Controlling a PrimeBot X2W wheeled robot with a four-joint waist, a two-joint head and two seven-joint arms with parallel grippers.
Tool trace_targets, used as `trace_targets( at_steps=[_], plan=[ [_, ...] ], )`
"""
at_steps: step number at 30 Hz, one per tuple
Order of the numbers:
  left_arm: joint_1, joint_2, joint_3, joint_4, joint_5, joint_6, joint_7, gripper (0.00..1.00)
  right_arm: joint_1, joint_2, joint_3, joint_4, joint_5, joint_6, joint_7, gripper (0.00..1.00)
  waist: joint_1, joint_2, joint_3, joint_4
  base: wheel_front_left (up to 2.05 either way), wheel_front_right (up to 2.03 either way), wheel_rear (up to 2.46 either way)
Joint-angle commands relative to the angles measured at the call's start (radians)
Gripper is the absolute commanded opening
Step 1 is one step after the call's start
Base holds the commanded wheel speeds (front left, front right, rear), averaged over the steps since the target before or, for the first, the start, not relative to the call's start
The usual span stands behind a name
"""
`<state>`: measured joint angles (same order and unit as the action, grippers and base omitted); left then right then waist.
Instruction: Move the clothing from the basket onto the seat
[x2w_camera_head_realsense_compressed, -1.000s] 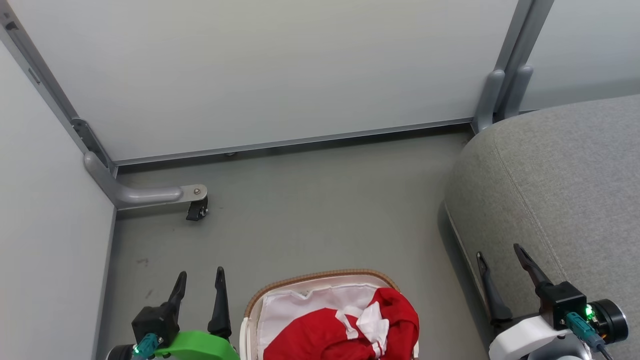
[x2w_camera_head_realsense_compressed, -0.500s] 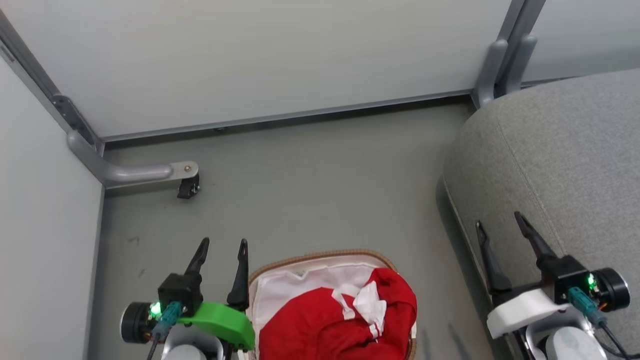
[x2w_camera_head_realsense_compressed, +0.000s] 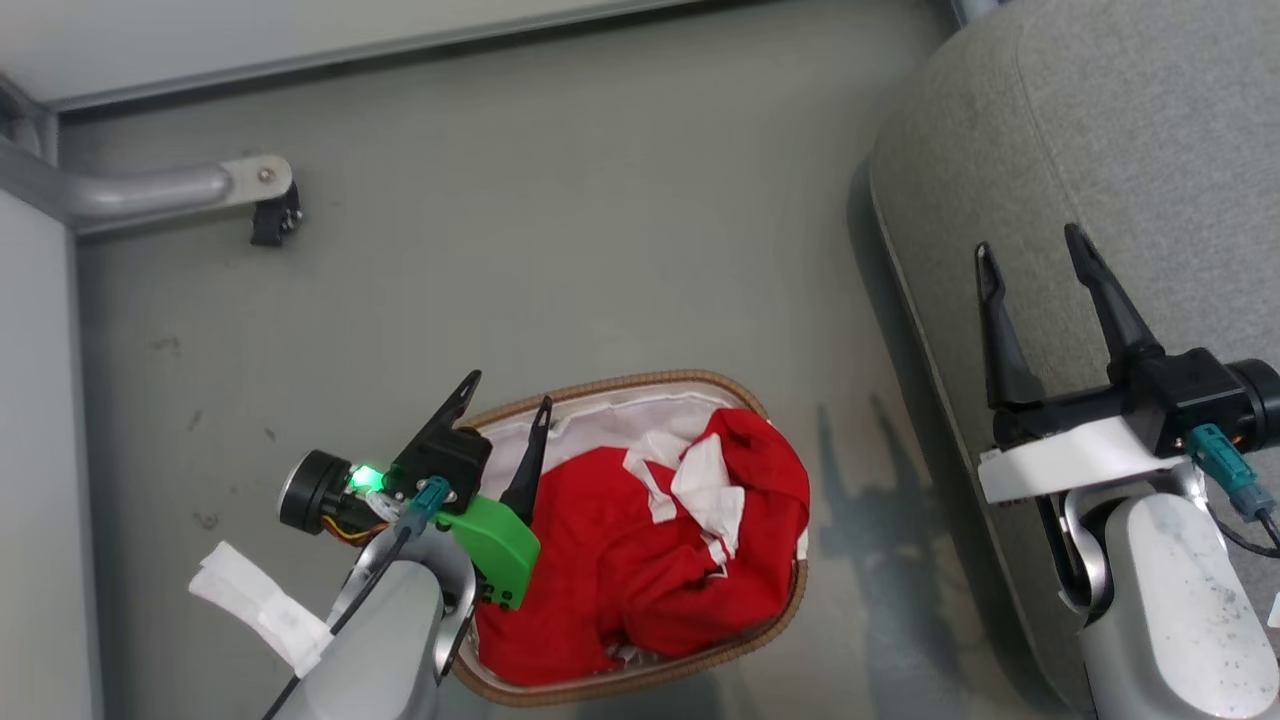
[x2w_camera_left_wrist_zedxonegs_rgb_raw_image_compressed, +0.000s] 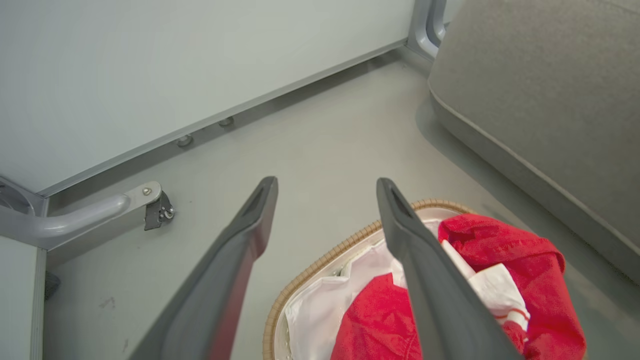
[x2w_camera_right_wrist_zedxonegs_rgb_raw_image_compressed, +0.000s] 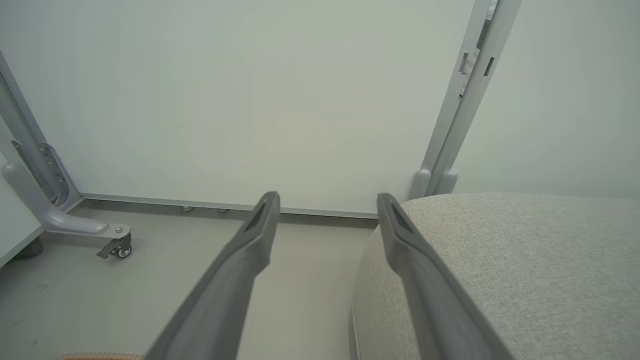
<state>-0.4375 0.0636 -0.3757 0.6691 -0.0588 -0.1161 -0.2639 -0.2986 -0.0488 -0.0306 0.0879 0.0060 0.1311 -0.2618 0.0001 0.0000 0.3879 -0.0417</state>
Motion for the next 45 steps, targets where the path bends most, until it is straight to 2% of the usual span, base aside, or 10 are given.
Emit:
trace_targets(
  at_steps=[1, 9, 19, 24, 32, 33, 35, 37, 38, 45],
  plan=[
    [-0.041, 0.017, -0.020, 0.030, 0.016, -0.006, -0.001, 1.00, -0.027, -0.003, -0.001, -0.009, 0.013, -0.001, -0.005, 1.00, -0.0001, 0.0000, 0.194, -0.095, 0.00, 0.00, 0.00],
    [-0.153, 0.044, -0.193, 0.229, 0.057, -0.015, -0.001, 1.00, -0.092, -0.003, 0.031, -0.023, 0.061, -0.001, -0.005, 1.00, -0.0001, 0.0000, 0.334, -0.153, 0.00, 0.00, 0.00],
    [-0.246, 0.063, -0.428, 0.412, -0.044, -0.016, -0.001, 1.00, -0.145, -0.003, 0.048, -0.038, 0.115, -0.001, -0.005, 1.00, -0.0001, 0.0000, 0.433, -0.204, 0.00, 0.00, 0.00],
    [-0.297, 0.089, -0.470, 0.461, -0.093, -0.015, -0.001, 1.00, -0.167, -0.003, 0.057, -0.049, 0.140, -0.001, -0.005, 1.00, -0.0001, 0.0000, 0.470, -0.223, 0.00, 0.00, 0.00],
    [-0.369, 0.114, -0.448, 0.540, -0.122, 0.007, 0.008, 1.00, -0.181, -0.003, 0.071, -0.043, 0.169, -0.001, -0.005, 1.00, -0.0001, 0.0000, 0.504, -0.244, 0.00, 0.00, 0.00],
    [-0.376, 0.116, -0.447, 0.549, -0.125, 0.009, 0.015, 0.95, -0.182, -0.003, 0.072, -0.042, 0.172, -0.001, -0.005, 1.00, -0.0001, 0.0000, 0.505, -0.246, 0.00, 0.00, 0.00],
    [-0.383, 0.118, -0.445, 0.562, -0.131, 0.010, 0.023, 0.47, -0.184, -0.003, 0.074, -0.041, 0.175, -0.001, -0.005, 1.00, -0.0001, 0.0000, 0.508, -0.249, 0.00, 0.00, 0.00],
    [-0.389, 0.117, -0.440, 0.570, -0.140, 0.012, 0.021, 0.18, -0.185, -0.003, 0.075, -0.040, 0.178, -0.001, -0.005, 1.00, -0.0001, 0.0000, 0.508, -0.250, 0.00, 0.00, 0.00],
    [-0.393, 0.115, -0.439, 0.573, -0.145, 0.012, 0.019, 0.00, -0.185, -0.003, 0.075, -0.038, 0.179, -0.001, -0.005, 1.00, -0.0001, 0.0000, 0.507, -0.250, 0.00, 0.00, 0.00],
    [-0.392, 0.092, -0.423, 0.565, -0.177, 0.003, 0.007, 0.00, -0.184, -0.003, 0.070, -0.026, 0.175, -0.001, -0.005, 1.00, -0.0001, 0.0000, 0.480, -0.237, 0.00, 0.00, 0.00]
  ],
)
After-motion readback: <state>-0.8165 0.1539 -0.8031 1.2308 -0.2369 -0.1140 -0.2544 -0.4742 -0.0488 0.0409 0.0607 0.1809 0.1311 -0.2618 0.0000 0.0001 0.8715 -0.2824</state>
